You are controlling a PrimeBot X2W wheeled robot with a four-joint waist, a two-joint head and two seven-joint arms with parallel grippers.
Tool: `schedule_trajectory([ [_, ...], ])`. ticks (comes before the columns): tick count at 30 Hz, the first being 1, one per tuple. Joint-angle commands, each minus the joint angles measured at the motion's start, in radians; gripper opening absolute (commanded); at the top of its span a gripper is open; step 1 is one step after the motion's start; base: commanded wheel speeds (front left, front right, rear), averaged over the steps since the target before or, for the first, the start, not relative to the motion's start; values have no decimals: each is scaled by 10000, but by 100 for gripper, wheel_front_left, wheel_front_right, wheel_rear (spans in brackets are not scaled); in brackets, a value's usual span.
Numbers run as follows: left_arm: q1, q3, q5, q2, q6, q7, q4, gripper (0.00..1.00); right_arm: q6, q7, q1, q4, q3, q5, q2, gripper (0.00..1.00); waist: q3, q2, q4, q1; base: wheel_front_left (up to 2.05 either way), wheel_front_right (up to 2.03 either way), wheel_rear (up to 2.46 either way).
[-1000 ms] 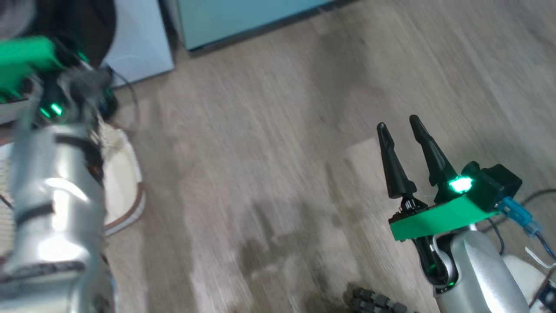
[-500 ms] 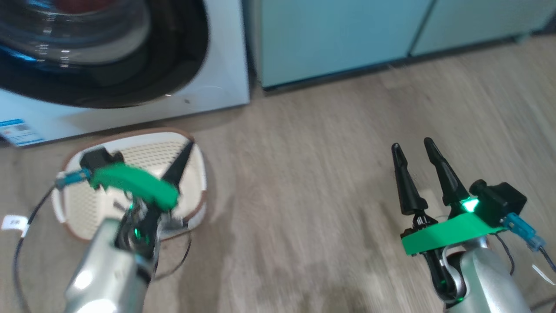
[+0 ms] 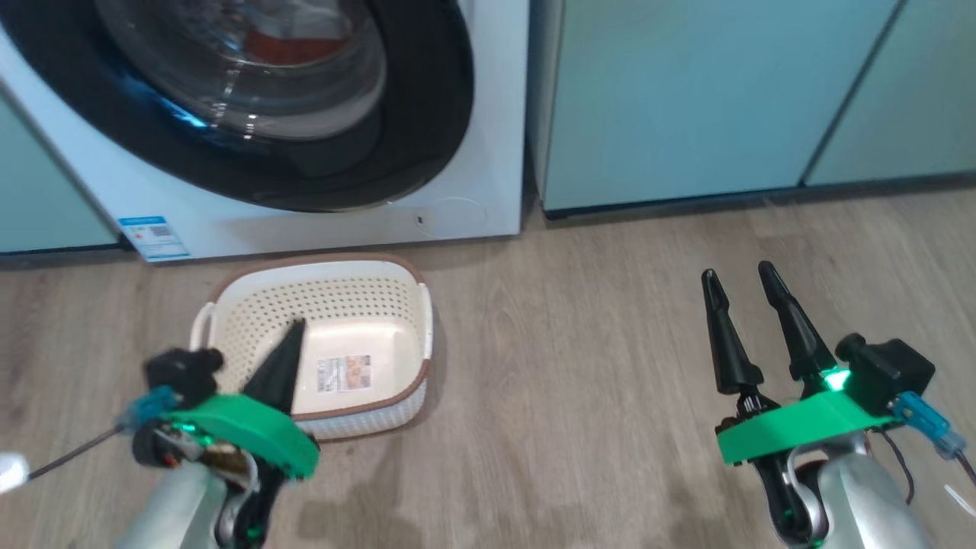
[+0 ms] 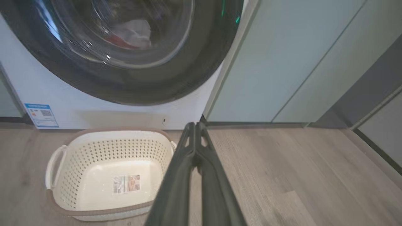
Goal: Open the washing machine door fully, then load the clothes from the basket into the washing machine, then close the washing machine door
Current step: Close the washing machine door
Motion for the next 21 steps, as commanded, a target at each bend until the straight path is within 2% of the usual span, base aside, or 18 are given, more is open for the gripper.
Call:
schedule_trajectory([
  [1,-75,1377,715,-94,323,-128,-1312,0,0,-93,-25,-362,174,-86,20,100,-151,-1,263,0,0,0,0],
  [5,937,3033,2088,-1086,472,-133,-2912,0,0,-93,-2,-398,6,-178,20,100,-220,-1,459,0,0,0,0],
  [6,1171,3364,2376,-1344,400,-134,-3161,0,0,-93,2,-404,-32,-192,20,100,-233,-1,492,0,0,0,0],
  [7,1171,3364,2376,-1344,400,-134,-3161,0,0,-93,2,-404,-32,-192,20,100,-233,-1,492,0,0,0,0],
  [10,1675,4088,3357,-1890,133,-135,-3675,0,0,-93,21,-430,-59,-230,20,100,-258,-1,554,0,0,0,0],
  [12,1878,4445,4030,-2106,-13,-135,-4004,0,0,-93,32,-429,-34,-251,20,100,-261,-1,574,0,0,0,0],
  [16,2277,4851,4517,-2372,-371,-136,-4262,0,0,-93,18,-399,10,-238,20,100,-260,-1,563,0,0,0,0],
  [21,2522,4779,4461,-2420,-567,-136,-4113,0,0,-93,13,-363,70,-188,20,100,-275,-1,572,0,0,0,0],
])
